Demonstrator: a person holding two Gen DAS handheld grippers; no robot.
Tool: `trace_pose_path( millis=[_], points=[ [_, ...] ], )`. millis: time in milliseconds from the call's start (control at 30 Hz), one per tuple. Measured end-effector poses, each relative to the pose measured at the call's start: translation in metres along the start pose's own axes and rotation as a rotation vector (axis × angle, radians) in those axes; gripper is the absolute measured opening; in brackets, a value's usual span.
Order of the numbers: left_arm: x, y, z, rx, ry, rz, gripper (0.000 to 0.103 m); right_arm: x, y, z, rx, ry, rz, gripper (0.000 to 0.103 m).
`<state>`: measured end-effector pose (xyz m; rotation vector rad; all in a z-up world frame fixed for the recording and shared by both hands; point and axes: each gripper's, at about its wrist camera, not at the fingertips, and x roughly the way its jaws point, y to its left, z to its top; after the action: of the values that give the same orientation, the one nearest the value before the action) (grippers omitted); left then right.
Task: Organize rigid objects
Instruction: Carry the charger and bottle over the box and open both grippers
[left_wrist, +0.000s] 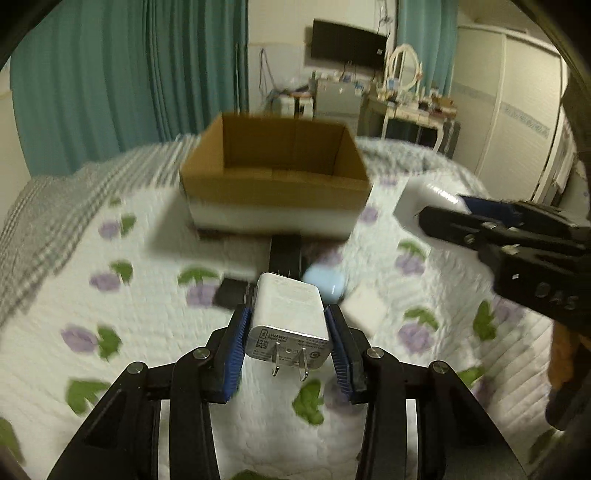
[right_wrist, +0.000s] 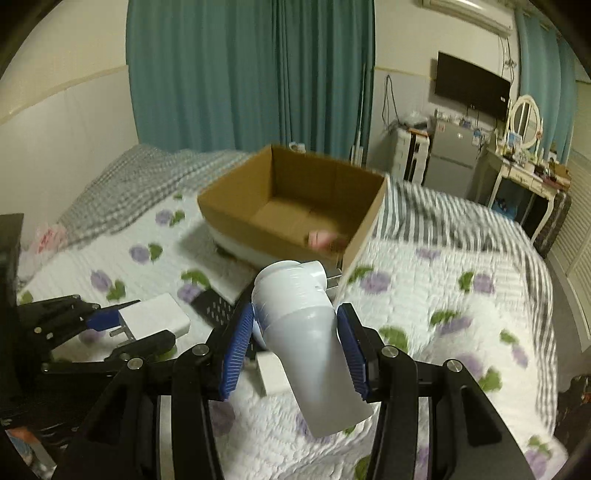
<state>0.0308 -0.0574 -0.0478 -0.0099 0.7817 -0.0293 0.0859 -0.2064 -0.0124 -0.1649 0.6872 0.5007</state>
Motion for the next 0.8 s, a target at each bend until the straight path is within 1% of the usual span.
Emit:
trace_pose_path(
  millis=[200, 333, 400, 533, 633, 700, 800],
  points=[
    [-0.012, 0.008, 0.055, 0.02, -0.097, -0.002, 0.042, -0.004, -0.004, 0.049, -0.019, -0.083, -0.006, 0.047],
    [-0.005, 0.012, 0.096, 0.041, -0.156, 0.008, 0.042, 0.006, -0.013, 0.081, -0.014, -0.119, -0.016, 0.047],
    [0.006, 0.016, 0.12, 0.052, -0.179, 0.002, 0.042, 0.014, -0.018, 0.097, -0.01, -0.133, -0.02, 0.047],
    [0.034, 0.021, 0.154, 0.073, -0.193, -0.006, 0.042, 0.035, -0.025, 0.123, -0.001, -0.153, -0.026, 0.047],
    [0.065, 0.027, 0.17, 0.098, -0.194, -0.002, 0.042, 0.056, -0.032, 0.138, 0.014, -0.159, -0.033, 0.047],
    [0.082, 0.032, 0.172, 0.1, -0.181, -0.008, 0.042, 0.069, -0.037, 0.138, 0.028, -0.156, -0.032, 0.047],
    [0.112, 0.039, 0.167, 0.088, -0.144, -0.021, 0.042, 0.094, -0.043, 0.13, 0.044, -0.118, -0.029, 0.047]
  ],
)
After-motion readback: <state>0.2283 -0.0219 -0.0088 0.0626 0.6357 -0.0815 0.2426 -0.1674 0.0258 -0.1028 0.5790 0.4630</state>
